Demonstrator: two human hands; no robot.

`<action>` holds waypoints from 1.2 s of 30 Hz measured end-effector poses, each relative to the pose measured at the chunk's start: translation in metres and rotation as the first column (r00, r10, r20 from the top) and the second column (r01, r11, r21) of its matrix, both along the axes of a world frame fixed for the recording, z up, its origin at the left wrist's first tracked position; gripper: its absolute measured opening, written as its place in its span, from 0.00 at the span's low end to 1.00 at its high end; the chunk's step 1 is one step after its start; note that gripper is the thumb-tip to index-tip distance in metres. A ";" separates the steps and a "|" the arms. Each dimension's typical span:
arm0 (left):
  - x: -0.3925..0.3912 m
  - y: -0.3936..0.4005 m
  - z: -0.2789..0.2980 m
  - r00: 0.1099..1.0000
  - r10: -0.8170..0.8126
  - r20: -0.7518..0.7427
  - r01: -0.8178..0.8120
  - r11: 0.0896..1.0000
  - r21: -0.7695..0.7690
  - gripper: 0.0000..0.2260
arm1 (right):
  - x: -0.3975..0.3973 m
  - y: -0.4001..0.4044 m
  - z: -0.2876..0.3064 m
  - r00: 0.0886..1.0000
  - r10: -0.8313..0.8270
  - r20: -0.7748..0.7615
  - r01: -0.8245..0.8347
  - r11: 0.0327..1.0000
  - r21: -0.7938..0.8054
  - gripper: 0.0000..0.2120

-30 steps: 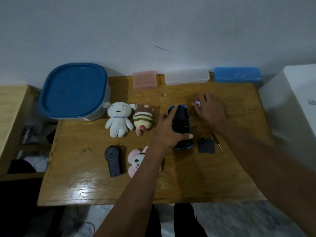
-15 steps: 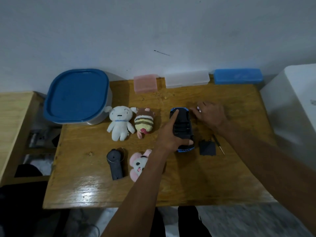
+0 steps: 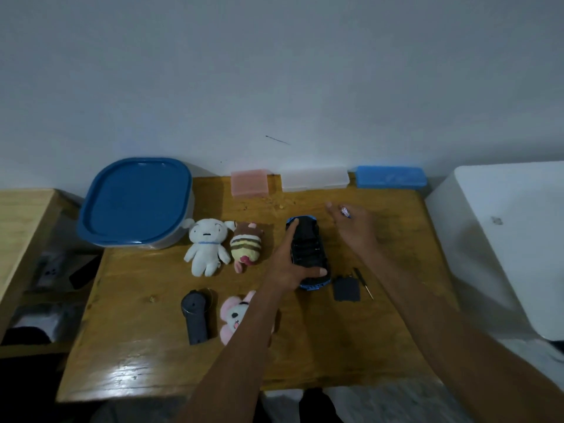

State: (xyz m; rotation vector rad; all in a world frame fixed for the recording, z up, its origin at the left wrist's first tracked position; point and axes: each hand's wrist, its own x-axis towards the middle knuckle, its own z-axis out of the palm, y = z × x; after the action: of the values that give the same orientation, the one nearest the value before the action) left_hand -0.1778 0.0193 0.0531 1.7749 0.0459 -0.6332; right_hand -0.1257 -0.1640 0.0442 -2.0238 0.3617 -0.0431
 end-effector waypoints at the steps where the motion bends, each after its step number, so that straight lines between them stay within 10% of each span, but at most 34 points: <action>1: 0.000 0.000 0.002 1.000 -0.008 0.007 0.008 1.000 -0.003 0.55 | -0.002 0.005 0.007 0.999 0.006 0.031 -0.007 0.999 0.033 0.25; 23: -0.002 0.012 0.028 0.991 -0.115 0.067 0.120 0.991 -0.065 0.52 | -0.015 0.051 0.038 0.952 -0.273 0.137 0.296 0.938 -0.183 0.27; 36: 0.007 0.017 0.033 0.988 -0.122 0.100 0.132 0.986 -0.104 0.51 | -0.021 0.045 0.034 0.978 -0.038 0.206 0.122 0.902 -0.414 0.24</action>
State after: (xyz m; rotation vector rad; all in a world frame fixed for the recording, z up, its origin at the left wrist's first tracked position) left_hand -0.1711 0.0361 0.0859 1.7077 -0.1646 -0.6315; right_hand -0.1472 -0.1186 0.0780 -2.4100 0.3318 -0.3997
